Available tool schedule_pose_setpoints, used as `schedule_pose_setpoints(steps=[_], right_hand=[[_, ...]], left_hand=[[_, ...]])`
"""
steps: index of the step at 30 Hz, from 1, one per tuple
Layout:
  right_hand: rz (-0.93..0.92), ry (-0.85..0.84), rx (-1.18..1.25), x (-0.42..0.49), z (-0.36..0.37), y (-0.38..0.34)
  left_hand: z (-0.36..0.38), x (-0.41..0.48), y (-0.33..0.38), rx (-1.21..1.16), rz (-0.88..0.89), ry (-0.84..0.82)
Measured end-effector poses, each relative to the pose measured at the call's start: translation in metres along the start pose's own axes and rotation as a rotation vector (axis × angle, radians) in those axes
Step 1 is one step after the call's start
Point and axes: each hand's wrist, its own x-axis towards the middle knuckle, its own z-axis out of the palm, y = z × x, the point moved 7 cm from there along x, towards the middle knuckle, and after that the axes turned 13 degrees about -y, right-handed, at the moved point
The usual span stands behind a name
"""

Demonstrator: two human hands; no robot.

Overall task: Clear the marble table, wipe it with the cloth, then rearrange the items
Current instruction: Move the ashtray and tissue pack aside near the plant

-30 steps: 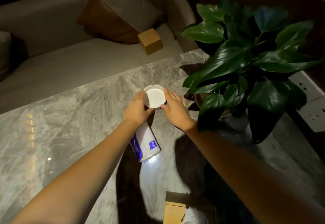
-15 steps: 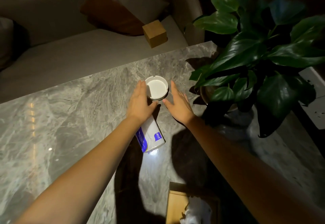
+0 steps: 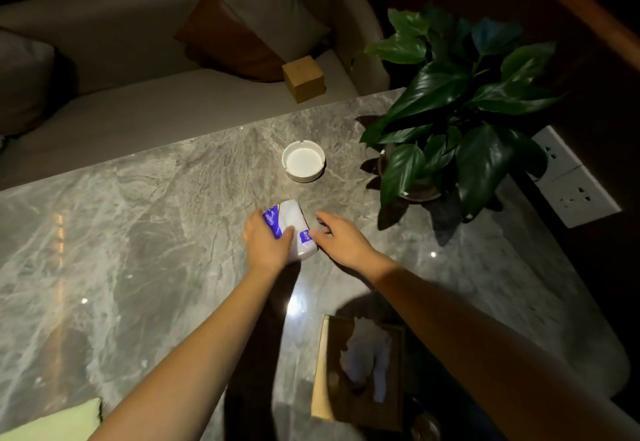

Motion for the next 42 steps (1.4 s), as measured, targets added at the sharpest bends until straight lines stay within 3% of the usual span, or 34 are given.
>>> schedule_pose_setpoints(steps=[13,21,42], right_hand=[[0.103,0.121,0.192,0.017,0.011,0.008],[0.103,0.260,0.180,0.012,-0.035,0.027],[0.135,0.317,0.207,-0.006,-0.051,0.059]], left_hand=[[0.019,0.011,-0.038,-0.422,-0.131,-0.008],[0.047,0.025,-0.002,-0.457,-0.062,0.003],[0.084,0.024,0.016,-0.427,-0.139,-0.057]])
